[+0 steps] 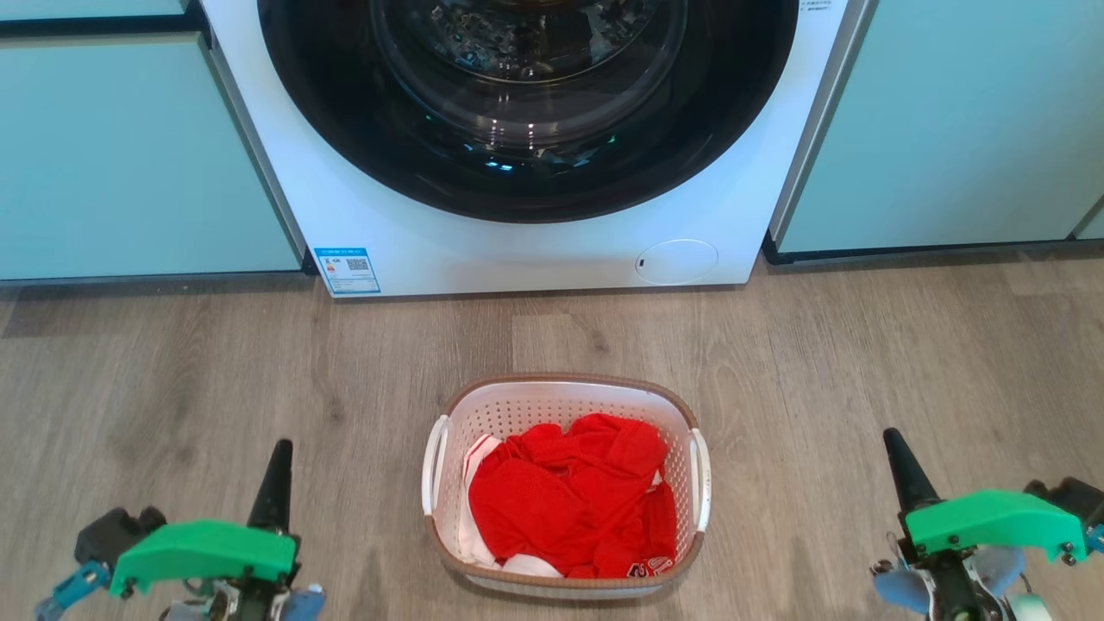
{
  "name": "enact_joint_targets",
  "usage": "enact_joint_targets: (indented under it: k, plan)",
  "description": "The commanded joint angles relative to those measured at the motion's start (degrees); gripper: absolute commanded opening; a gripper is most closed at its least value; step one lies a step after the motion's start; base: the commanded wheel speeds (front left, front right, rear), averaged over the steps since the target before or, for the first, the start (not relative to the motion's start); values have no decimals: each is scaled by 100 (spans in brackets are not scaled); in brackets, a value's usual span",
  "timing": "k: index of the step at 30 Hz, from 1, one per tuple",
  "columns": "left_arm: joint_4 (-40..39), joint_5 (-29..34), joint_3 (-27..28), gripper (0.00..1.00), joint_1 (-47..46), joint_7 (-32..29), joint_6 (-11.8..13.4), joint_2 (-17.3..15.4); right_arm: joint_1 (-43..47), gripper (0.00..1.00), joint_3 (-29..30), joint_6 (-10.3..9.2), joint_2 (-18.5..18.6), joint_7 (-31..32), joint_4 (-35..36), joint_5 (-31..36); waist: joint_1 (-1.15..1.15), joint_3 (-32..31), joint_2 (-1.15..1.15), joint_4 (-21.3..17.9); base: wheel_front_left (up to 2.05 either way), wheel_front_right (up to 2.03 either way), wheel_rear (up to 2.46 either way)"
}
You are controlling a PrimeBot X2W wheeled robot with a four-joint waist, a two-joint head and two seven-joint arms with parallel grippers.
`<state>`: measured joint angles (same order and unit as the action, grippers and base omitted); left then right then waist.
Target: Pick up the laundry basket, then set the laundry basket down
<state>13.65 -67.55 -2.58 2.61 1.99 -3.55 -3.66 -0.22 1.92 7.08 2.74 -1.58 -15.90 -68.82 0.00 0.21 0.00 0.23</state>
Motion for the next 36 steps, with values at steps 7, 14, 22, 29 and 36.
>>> enact_joint_targets:
  k: [7, 14, 22, 29, 36]
  plan:
    - [-126, -588, 300, 0, -464, -137, -107, -98, -390, 0, 14, 31, 134, 147, 191, -556, 0, -1, 0, -4, 0, 0, 0]
    - [-91, -1054, 386, 0, -554, -257, -172, -95, -433, 0, 75, 33, 135, 264, 192, -991, 0, -1, 0, -9, 0, 0, 0]
    - [-56, -1518, 474, 0, -643, -377, -236, -91, -476, 0, 138, 35, 136, 382, 194, -1424, 0, -2, 0, -13, 0, 0, 0]
    - [-21, -1982, 564, 0, -733, -499, -301, -86, -519, 0, 201, 38, 136, 501, 196, -1857, 0, -2, 0, -17, 0, 0, 0]
    - [15, -2446, 654, 0, -824, -622, -366, -81, -562, 0, 265, 40, 136, 621, 197, -2290, 0, -3, 0, -21, 0, 0, 0]
